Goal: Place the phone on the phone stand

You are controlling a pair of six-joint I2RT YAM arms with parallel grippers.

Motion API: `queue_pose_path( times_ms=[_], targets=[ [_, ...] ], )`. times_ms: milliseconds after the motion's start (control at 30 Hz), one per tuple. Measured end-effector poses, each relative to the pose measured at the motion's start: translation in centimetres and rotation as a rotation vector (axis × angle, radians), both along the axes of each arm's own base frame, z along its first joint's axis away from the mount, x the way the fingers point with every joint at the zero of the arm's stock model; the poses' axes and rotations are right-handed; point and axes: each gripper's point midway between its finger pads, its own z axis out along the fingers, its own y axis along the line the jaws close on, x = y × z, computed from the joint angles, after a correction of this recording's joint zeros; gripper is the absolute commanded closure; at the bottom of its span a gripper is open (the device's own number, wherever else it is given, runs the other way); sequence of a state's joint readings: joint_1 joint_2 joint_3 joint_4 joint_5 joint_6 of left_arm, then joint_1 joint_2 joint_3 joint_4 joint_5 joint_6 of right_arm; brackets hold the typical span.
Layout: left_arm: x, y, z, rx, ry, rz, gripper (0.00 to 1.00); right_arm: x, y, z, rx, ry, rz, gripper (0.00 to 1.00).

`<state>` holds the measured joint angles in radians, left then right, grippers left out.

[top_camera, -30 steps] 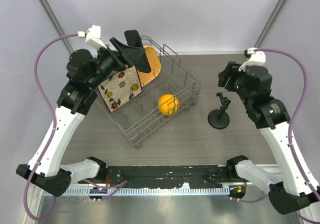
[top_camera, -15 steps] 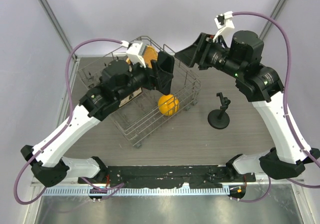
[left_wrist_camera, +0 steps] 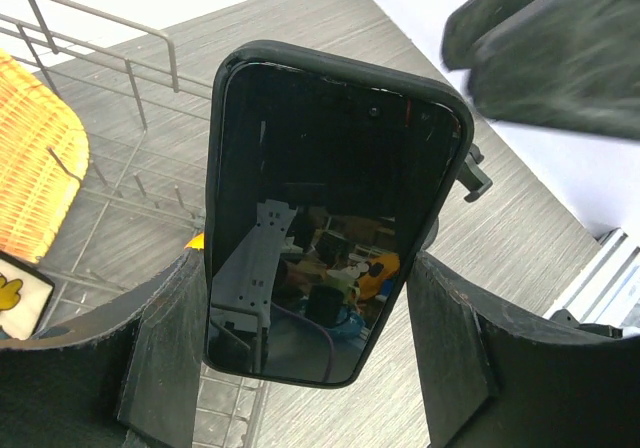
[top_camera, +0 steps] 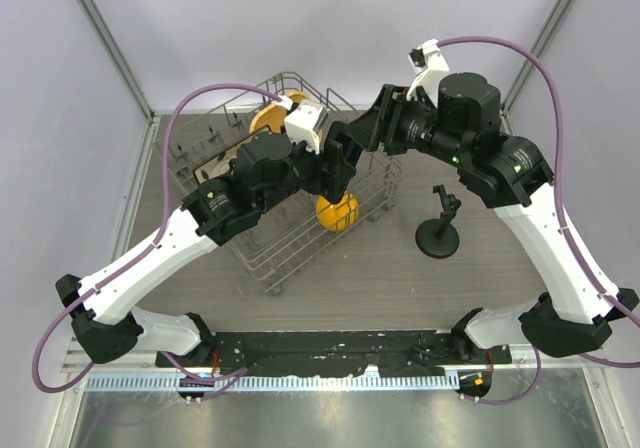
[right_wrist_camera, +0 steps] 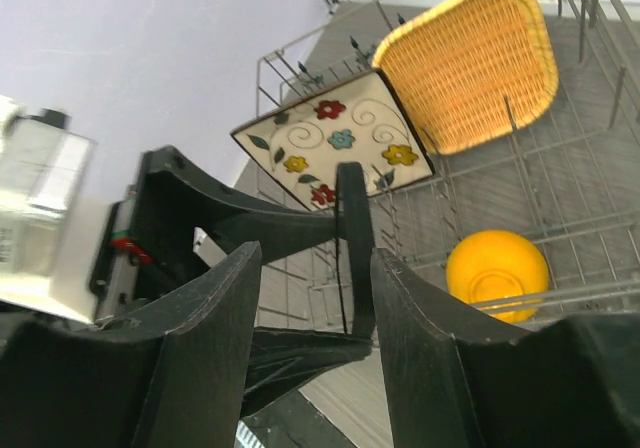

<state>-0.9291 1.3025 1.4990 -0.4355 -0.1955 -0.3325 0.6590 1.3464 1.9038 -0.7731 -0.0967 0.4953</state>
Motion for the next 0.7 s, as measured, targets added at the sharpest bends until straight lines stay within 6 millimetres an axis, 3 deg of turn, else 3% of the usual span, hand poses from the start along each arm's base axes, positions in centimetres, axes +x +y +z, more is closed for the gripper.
queue_pose_path(
  times_ms=[267,467,567,633,667,700],
  targets=[
    [-0.1,0.0,0.0,0.006,-0.004,0.005,1.0,0.8,0.1,-4.2,-0.084,0.063,-0.011,0.54],
    [-0.3,-0.2,-0.1,0.007,-0.004,-0.003,1.0,1.0,0.4,-5.8,-0.102,0.086,-0.004,0.66],
    [-0.4,-0.3,-0.1,0.008,-0.003,-0.007,1.0,0.9,0.7,-6.1,-0.091,0.084,0.009,0.76],
    [-0.5,-0.4,-0.2,0.009,-0.002,-0.01,1.0,0.9,0.9,-6.1,-0.084,0.081,0.02,0.97],
    [-0.5,-0.4,-0.2,0.008,0.0,-0.01,1.0,0.8,1.0,-6.1,-0.085,0.075,0.027,1.0],
    [-0.5,-0.4,-0.1,0.006,0.0,-0.012,0.9,0.7,1.0,-6.1,-0.083,0.076,0.031,1.0]
  ],
)
